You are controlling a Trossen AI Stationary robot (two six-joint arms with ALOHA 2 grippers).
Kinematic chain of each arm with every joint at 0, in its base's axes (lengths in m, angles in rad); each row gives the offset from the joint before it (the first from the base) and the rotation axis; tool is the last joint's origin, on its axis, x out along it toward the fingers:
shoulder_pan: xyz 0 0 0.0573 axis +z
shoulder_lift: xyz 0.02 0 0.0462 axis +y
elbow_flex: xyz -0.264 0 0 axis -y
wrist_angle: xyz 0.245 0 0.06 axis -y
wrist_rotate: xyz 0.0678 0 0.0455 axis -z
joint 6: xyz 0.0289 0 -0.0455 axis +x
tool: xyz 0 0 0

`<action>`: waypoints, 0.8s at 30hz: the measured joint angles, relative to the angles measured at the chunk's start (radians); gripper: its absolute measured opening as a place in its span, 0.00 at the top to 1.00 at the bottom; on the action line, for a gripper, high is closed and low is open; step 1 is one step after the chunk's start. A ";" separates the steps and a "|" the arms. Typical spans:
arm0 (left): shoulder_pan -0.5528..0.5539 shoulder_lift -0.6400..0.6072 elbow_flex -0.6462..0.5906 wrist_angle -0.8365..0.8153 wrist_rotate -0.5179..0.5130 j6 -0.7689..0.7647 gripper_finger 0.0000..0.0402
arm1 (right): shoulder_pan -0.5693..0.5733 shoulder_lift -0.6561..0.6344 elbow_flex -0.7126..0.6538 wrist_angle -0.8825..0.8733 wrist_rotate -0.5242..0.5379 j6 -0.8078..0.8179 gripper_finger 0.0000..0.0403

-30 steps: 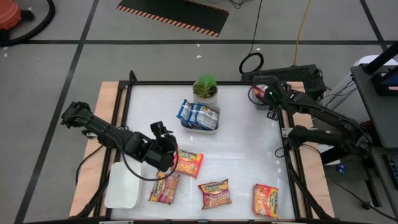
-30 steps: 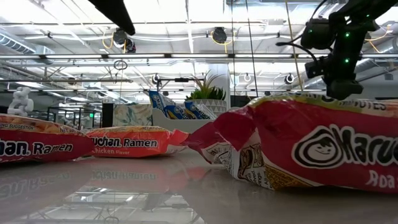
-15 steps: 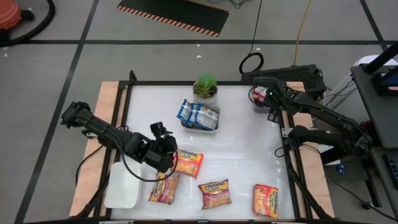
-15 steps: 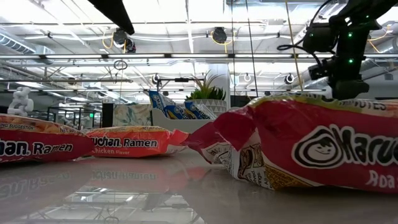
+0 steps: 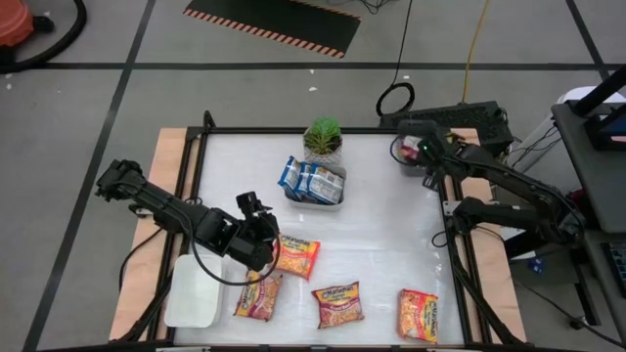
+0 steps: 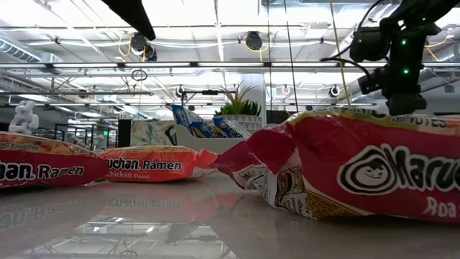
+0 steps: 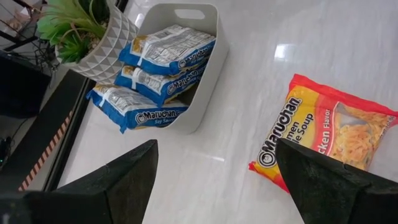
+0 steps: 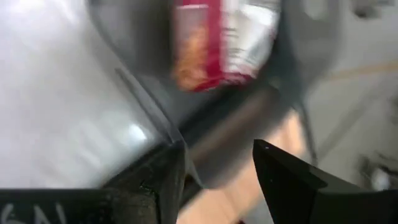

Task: Sort Maruchan noodles
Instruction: Put the right red noodle pack into the black bin

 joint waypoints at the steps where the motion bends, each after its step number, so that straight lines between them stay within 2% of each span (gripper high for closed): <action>1: 0.000 0.000 0.000 0.000 0.000 0.000 0.18 | 0.000 0.000 0.000 -0.008 0.051 0.003 0.55; 3: 0.000 0.000 0.000 0.000 0.000 0.003 0.18 | 0.000 -0.002 0.000 -0.021 0.147 0.003 0.55; 5: 0.002 0.000 0.000 0.000 0.000 0.002 0.18 | -0.001 -0.008 0.001 -0.023 0.174 0.002 0.55; 12: 0.002 0.000 0.000 0.000 0.000 0.002 0.18 | 0.000 -0.039 0.057 -0.002 -0.048 0.005 0.55; 18: 0.002 0.000 0.000 0.001 0.000 0.001 0.18 | 0.000 -0.040 0.079 0.040 -0.115 0.027 0.55; 24: 0.002 0.000 0.000 0.000 0.000 -0.004 0.18 | 0.000 -0.026 0.079 0.036 -0.252 0.084 0.55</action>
